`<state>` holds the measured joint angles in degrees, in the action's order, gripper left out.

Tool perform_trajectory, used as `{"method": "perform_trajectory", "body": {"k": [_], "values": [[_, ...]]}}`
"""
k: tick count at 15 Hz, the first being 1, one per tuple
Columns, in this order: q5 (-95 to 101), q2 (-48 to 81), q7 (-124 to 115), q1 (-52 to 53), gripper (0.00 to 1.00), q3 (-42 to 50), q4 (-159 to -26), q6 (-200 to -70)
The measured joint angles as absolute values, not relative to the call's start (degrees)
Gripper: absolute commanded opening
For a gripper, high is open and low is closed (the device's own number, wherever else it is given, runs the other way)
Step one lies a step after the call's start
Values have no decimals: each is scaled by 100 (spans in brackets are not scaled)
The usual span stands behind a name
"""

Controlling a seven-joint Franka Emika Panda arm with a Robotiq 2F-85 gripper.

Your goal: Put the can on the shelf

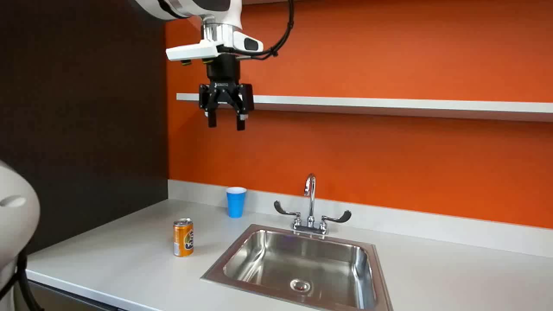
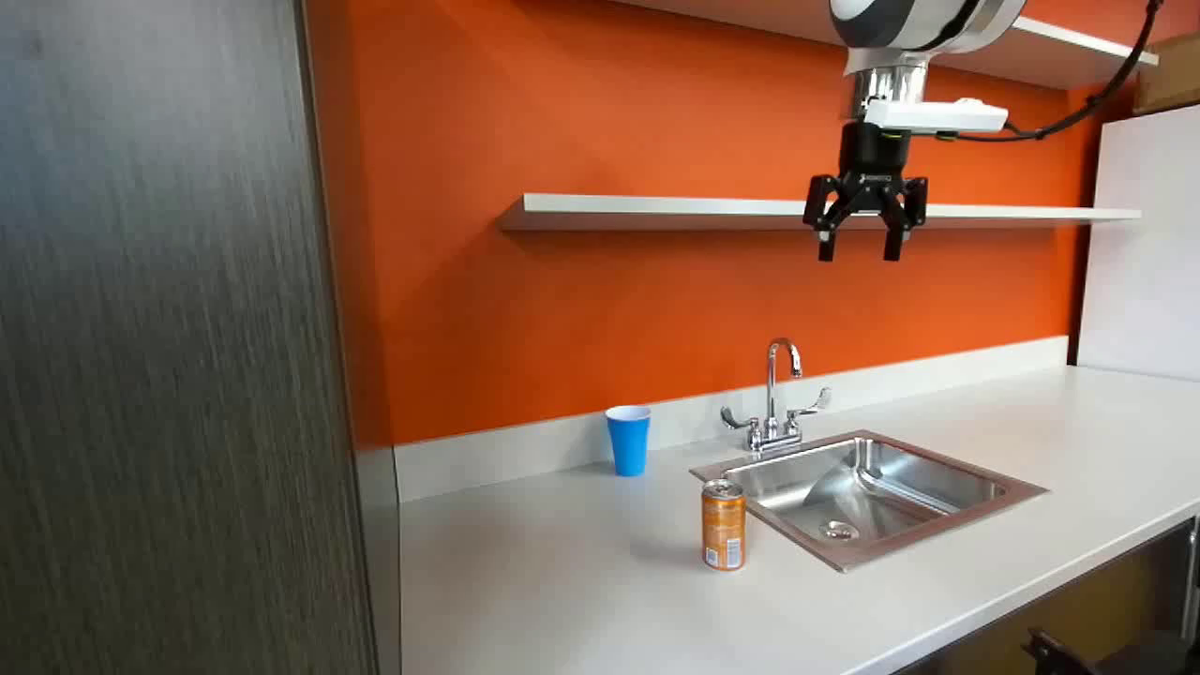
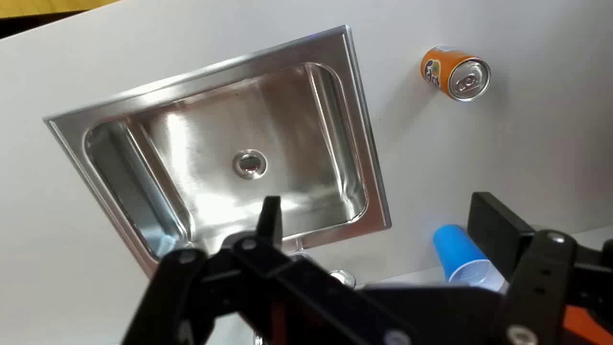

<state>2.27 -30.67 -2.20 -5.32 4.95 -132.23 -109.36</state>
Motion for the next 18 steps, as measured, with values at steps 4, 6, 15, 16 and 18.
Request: {"method": "perform_trajectory", "body": {"k": [4,6,15,16,18], "values": [[225,-3067,-220,-530,100,495,-13230,-10938],[219,-3067,-219,-522,100,495,-13254,-10938],[191,-3076,-214,-145,100,271,-13507,-10931],[186,-3076,-214,-112,100,232,-13535,-10930],[158,-3077,-214,-54,100,190,-13599,-10908]]}}
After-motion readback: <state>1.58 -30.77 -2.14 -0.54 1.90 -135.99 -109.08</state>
